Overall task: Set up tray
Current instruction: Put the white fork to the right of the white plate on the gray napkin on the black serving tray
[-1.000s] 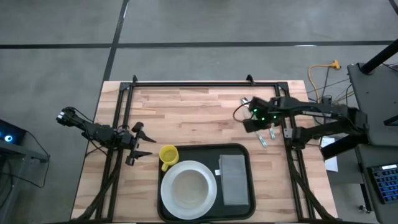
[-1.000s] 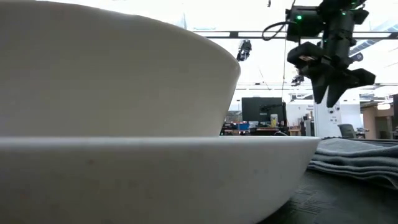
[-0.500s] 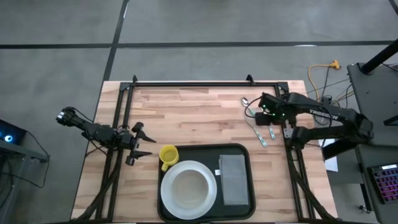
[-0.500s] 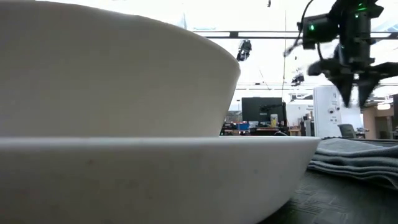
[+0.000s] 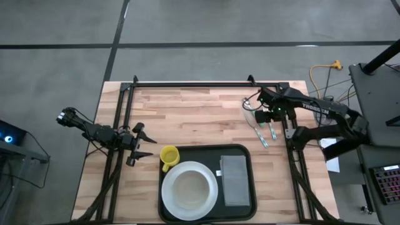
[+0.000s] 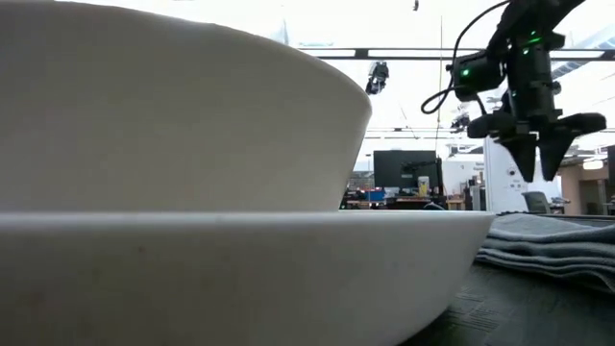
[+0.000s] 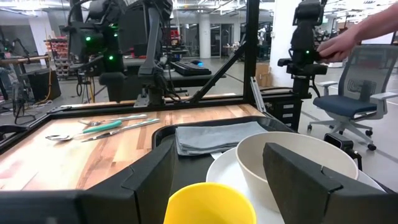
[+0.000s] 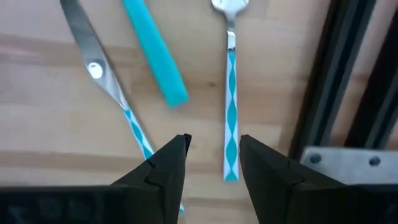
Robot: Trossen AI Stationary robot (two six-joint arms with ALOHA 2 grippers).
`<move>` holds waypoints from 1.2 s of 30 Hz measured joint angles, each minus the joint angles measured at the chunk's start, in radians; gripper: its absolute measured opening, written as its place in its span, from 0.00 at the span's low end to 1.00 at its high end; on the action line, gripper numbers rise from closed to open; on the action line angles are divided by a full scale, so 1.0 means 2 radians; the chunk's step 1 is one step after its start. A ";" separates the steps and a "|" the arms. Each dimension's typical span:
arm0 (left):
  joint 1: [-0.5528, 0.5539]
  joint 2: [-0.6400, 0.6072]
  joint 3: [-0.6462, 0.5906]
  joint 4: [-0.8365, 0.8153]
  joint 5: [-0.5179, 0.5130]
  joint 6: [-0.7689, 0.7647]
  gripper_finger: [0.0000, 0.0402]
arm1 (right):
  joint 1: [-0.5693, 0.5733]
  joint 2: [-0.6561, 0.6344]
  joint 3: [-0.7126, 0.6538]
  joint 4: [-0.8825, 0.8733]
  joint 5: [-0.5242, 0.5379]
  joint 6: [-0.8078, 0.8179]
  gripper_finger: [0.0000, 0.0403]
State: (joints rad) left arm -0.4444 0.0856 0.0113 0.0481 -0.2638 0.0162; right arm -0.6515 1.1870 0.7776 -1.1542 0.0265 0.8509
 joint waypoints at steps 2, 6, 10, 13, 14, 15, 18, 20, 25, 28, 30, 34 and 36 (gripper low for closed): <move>0.000 0.000 0.000 0.000 0.000 0.000 0.56 | -0.012 0.010 0.000 0.005 0.000 -0.009 0.34; 0.000 0.000 0.000 0.000 0.000 0.000 0.56 | -0.023 0.023 0.000 0.006 0.000 -0.020 0.32; 0.000 0.000 0.000 0.000 0.000 0.000 0.56 | -0.024 0.032 0.000 0.018 0.003 -0.027 0.32; 0.000 0.000 0.000 0.000 0.000 0.000 0.56 | -0.024 0.039 -0.002 0.030 0.015 -0.029 0.32; 0.000 0.000 0.000 0.000 0.000 0.000 0.56 | -0.024 0.042 -0.004 0.034 0.017 -0.029 0.32; 0.000 0.000 0.000 0.000 0.000 0.000 0.56 | -0.024 0.044 -0.005 0.038 0.017 -0.029 0.32; 0.000 0.000 0.000 0.000 0.000 0.000 0.56 | -0.024 0.052 -0.012 0.047 0.017 -0.029 0.32; 0.000 0.000 0.000 0.000 0.000 0.000 0.56 | -0.025 0.057 -0.022 0.051 0.018 -0.028 0.31; 0.000 0.000 0.000 0.000 0.000 0.000 0.56 | -0.033 0.063 -0.064 0.089 0.012 -0.021 0.30; 0.000 0.000 0.000 0.000 0.000 0.000 0.56 | -0.036 0.061 -0.088 0.110 0.002 -0.014 0.31; 0.000 0.000 0.000 0.000 0.000 0.000 0.56 | -0.037 0.061 -0.102 0.119 0.000 -0.006 0.31; 0.000 0.000 0.000 0.000 0.000 0.000 0.56 | -0.037 0.061 -0.128 0.137 0.004 0.021 0.32; 0.000 0.000 0.000 0.000 0.000 0.000 0.56 | -0.037 0.057 -0.136 0.141 0.013 0.037 0.32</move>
State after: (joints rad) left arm -0.4446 0.0856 0.0116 0.0479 -0.2641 0.0162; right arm -0.7246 1.3016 0.5052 -0.8726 0.0523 0.9244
